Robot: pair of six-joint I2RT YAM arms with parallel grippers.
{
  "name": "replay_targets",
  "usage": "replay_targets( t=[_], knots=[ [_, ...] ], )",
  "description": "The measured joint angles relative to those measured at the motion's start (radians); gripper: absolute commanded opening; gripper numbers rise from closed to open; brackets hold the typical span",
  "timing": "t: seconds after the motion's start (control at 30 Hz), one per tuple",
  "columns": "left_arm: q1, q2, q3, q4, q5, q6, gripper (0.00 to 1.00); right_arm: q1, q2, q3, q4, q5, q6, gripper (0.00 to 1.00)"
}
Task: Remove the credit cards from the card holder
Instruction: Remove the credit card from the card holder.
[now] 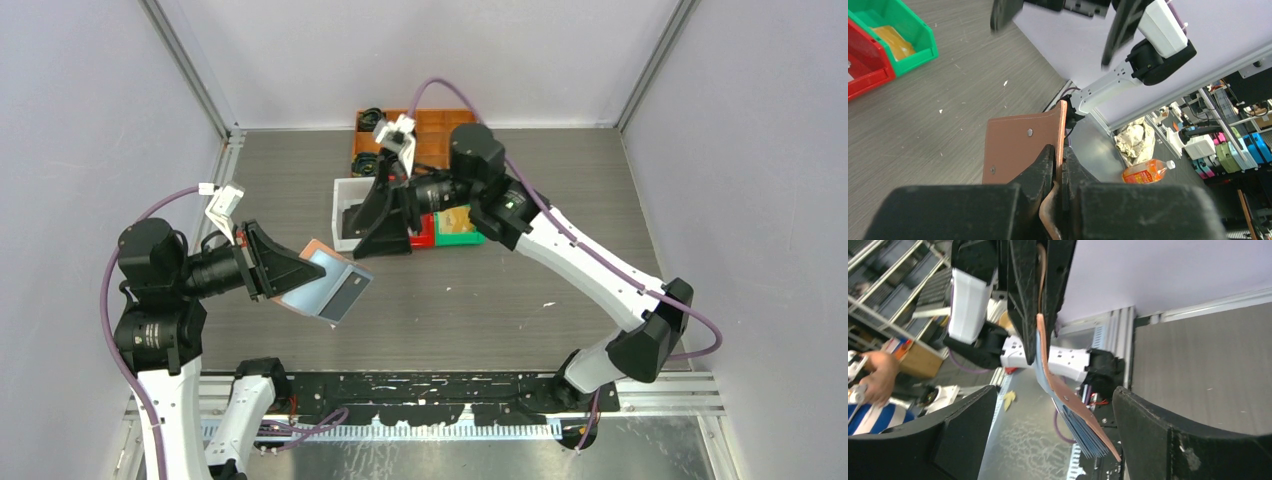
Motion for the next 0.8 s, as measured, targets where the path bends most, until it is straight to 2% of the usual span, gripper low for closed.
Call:
replay_targets(
  t=[0.37, 0.43, 0.57, 0.67, 0.73, 0.77, 0.8],
  knots=[
    [0.000, -0.002, 0.000, 0.000, 0.063, -0.001, 0.00, 0.116, 0.030, 0.000, -0.076, -0.036, -0.056, 0.70],
    [0.000, -0.002, 0.000, 0.000, 0.065, -0.002, 0.00, 0.134, 0.030, 0.001, -0.082, -0.035, -0.056, 0.63],
    [0.000, -0.002, 0.000, 0.000, 0.072, -0.002, 0.00, 0.158, 0.032, 0.002, -0.084, -0.029, -0.054, 0.42],
    [0.000, -0.002, 0.001, 0.000, 0.077, -0.005, 0.00, 0.159, 0.036, 0.003, -0.086, -0.020, -0.048, 0.21],
    [0.000, -0.002, 0.003, 0.000, 0.079, -0.005, 0.01, 0.159, 0.040, 0.003, -0.086, -0.012, -0.040, 0.13],
    [0.000, -0.002, 0.004, 0.000, 0.077, -0.005, 0.11, 0.159, 0.041, 0.003, -0.087, -0.009, -0.034, 0.10],
    [0.000, -0.002, 0.004, 0.000, 0.076, -0.005, 0.27, 0.159, 0.042, 0.003, -0.086, -0.008, -0.027, 0.06]
  ],
)
